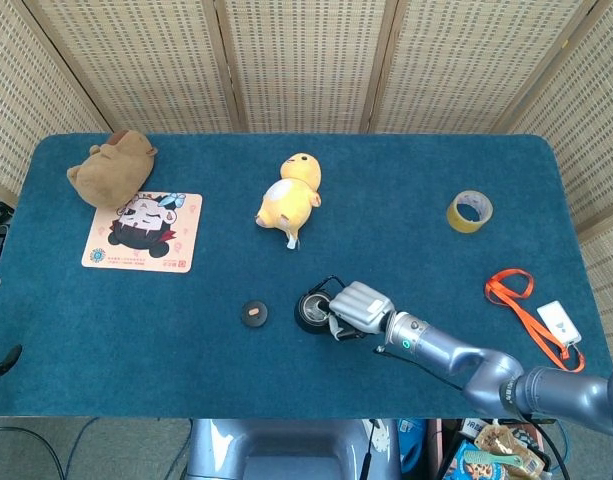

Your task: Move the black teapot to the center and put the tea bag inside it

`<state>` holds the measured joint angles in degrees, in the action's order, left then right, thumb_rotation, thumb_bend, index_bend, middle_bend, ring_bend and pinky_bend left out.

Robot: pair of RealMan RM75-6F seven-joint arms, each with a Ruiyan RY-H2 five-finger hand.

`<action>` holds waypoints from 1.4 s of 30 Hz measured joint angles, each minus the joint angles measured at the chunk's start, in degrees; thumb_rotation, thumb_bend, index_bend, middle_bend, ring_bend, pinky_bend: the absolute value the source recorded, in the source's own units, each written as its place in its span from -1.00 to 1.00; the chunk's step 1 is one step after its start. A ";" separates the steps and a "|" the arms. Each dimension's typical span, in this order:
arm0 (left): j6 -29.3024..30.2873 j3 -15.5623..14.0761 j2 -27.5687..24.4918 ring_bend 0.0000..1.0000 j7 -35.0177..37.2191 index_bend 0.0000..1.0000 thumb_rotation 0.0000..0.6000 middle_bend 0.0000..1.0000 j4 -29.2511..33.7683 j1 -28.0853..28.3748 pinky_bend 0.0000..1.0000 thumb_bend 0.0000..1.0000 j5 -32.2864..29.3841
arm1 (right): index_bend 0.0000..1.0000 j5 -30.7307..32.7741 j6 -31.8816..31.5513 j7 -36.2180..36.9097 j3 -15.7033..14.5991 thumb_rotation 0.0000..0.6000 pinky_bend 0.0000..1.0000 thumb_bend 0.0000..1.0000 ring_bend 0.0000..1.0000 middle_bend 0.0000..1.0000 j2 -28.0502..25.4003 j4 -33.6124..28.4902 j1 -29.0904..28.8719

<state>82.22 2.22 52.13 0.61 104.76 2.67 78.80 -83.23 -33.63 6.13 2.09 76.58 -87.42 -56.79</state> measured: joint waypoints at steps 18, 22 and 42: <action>0.09 0.15 -0.02 -1.00 0.22 -1.00 1.00 -1.00 0.08 0.04 -1.00 -0.37 0.13 | -0.49 2.20 -2.08 -4.30 0.68 -0.60 0.82 0.93 0.76 0.92 -1.18 -1.96 0.92; 0.28 0.25 -0.15 -1.00 0.31 -1.00 1.00 -1.00 0.29 0.03 -1.00 -0.37 0.22 | -0.49 2.24 -3.90 -4.75 0.88 -0.60 0.82 0.93 0.76 0.90 -3.61 -4.52 1.88; 1.08 -0.04 -0.72 -1.00 0.97 -1.00 1.00 -1.00 0.94 -0.76 -1.00 -0.37 0.35 | -0.50 5.85 -22.03 -7.65 1.65 -1.00 0.69 0.91 0.34 0.37 -10.18 -9.51 14.73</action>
<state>83.30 2.19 51.41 1.58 105.70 1.90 79.15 -77.38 -55.67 -1.52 3.74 66.40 -96.93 -42.06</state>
